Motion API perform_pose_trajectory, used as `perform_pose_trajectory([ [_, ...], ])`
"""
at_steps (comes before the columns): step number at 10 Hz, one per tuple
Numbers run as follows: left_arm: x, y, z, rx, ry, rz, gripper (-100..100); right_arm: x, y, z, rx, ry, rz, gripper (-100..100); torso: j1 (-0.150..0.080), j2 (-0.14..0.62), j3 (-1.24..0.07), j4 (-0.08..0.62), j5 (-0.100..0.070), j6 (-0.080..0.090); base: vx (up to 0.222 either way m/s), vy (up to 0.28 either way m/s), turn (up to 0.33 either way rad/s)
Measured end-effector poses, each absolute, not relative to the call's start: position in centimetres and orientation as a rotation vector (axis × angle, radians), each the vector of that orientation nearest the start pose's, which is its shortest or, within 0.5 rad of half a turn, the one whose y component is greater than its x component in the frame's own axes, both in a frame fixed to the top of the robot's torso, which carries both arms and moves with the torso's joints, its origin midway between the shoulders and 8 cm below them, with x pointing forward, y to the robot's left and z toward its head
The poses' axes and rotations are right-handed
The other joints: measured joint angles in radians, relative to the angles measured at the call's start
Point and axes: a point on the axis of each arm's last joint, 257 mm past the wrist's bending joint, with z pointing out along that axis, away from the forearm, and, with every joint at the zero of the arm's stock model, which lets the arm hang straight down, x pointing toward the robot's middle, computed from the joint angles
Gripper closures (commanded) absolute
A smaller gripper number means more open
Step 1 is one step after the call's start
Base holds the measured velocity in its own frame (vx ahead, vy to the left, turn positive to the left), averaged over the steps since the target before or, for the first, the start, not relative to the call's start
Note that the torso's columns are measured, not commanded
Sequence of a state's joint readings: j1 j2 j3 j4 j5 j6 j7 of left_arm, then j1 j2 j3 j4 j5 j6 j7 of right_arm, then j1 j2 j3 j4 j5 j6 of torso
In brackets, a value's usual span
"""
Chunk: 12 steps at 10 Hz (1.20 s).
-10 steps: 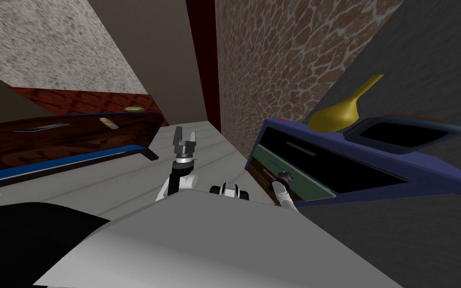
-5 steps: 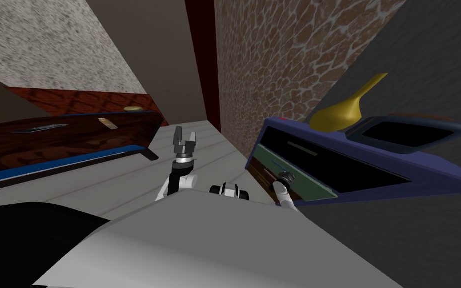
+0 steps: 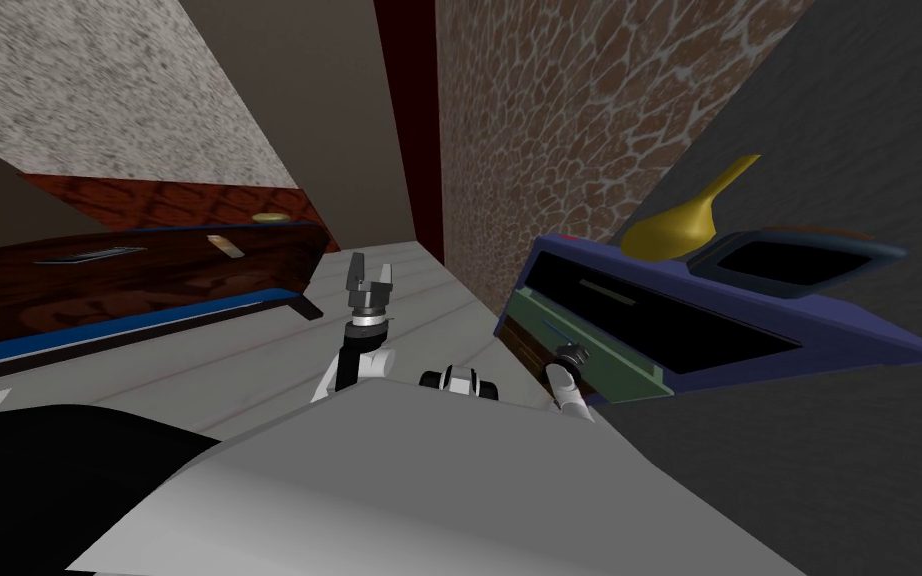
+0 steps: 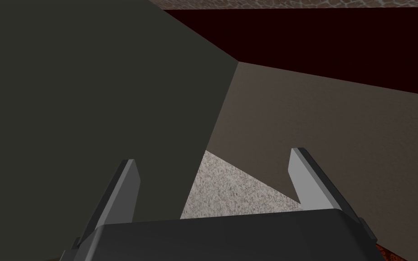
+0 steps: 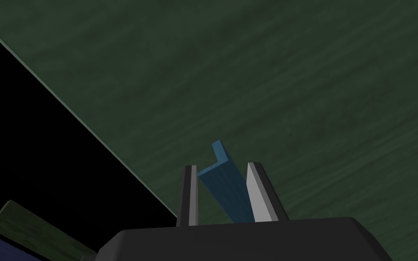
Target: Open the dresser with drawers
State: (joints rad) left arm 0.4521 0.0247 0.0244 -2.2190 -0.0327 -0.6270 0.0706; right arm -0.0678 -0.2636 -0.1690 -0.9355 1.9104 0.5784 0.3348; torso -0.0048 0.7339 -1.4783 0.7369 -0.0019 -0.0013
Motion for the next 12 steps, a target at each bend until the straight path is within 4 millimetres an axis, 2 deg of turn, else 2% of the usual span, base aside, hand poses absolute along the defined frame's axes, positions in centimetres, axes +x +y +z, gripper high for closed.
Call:
perform_pose_trajectory([
  [6,33.7,27.3,3.6,-0.551,0.56,-1.368,0,40.4,-51.8,-36.9,-0.31,1.885,-1.375,100,0.001,-0.002,0.0,-0.003,-0.005,-0.004,-0.016,-0.004,0.029],
  [7,33.7,27.3,3.6,-0.551,0.56,-1.368,0,40.0,-51.6,-36.9,-0.307,1.886,-1.378,-100,0.001,-0.003,-0.001,-0.003,-0.004,-0.004,-0.012,0.063,-0.113],
  [12,33.7,27.3,3.6,-0.551,0.56,-1.368,0,43.6,-54.4,-34.1,-0.344,1.873,-1.352,-100,0.005,0.004,0.002,0.001,0.002,0.001,-0.022,0.099,-0.107],
])
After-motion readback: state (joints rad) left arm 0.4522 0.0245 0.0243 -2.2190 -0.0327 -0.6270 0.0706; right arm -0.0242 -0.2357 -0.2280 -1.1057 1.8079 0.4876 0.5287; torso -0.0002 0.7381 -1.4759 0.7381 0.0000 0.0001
